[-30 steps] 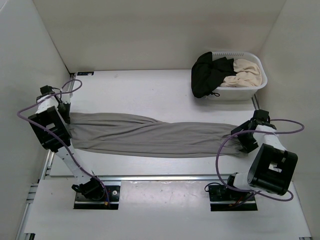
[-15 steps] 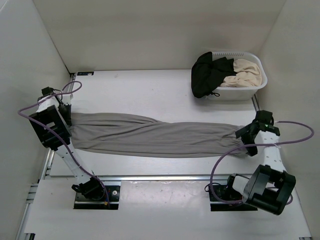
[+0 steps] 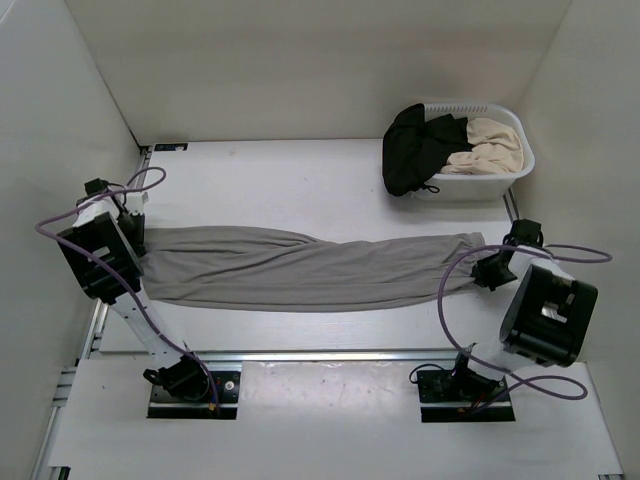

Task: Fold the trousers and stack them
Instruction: Fold the trousers

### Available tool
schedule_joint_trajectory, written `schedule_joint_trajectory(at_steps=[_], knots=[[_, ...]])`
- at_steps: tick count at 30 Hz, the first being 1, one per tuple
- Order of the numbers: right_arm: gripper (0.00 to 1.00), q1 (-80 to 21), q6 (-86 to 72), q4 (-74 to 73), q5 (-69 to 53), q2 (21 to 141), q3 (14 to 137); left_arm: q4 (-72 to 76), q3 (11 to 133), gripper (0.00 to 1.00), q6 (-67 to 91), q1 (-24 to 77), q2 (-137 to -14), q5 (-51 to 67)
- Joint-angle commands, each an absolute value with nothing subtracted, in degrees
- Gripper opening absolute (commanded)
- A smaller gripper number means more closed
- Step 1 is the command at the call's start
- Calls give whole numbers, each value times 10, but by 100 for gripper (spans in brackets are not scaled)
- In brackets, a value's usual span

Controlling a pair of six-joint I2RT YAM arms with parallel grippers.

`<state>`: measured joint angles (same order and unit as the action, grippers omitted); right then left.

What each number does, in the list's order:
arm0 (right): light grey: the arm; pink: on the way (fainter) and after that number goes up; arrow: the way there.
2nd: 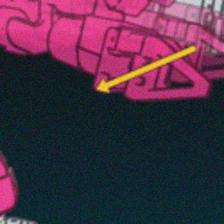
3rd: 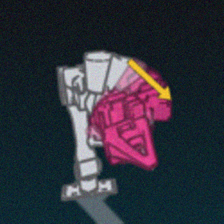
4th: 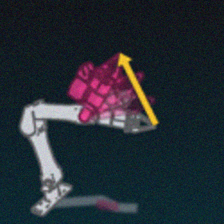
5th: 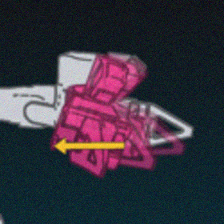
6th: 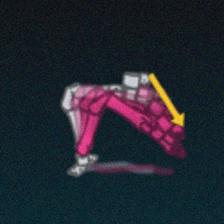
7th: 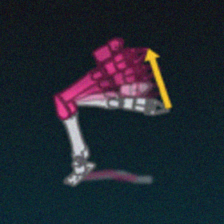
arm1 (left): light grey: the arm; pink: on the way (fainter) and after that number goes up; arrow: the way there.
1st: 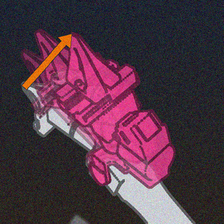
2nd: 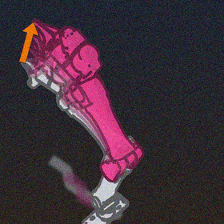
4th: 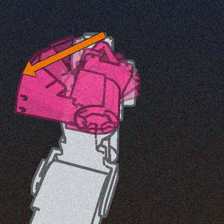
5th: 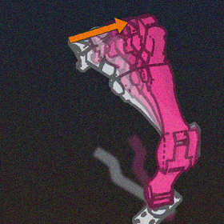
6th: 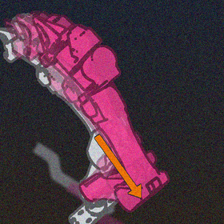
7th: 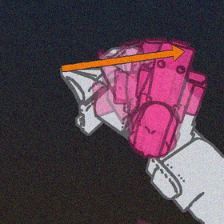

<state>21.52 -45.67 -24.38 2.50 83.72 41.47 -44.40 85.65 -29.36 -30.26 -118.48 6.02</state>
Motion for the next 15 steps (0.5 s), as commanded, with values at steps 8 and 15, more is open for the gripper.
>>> schedule_joint_trajectory(at_steps=[8,15], knots=[[0,213,-461,-229,73,900,417,-488,859,61,-295,-298,-1144,92],[0,213,-413,-323,246,764,480,-545,859,100,-330,-298,-1125,134]])
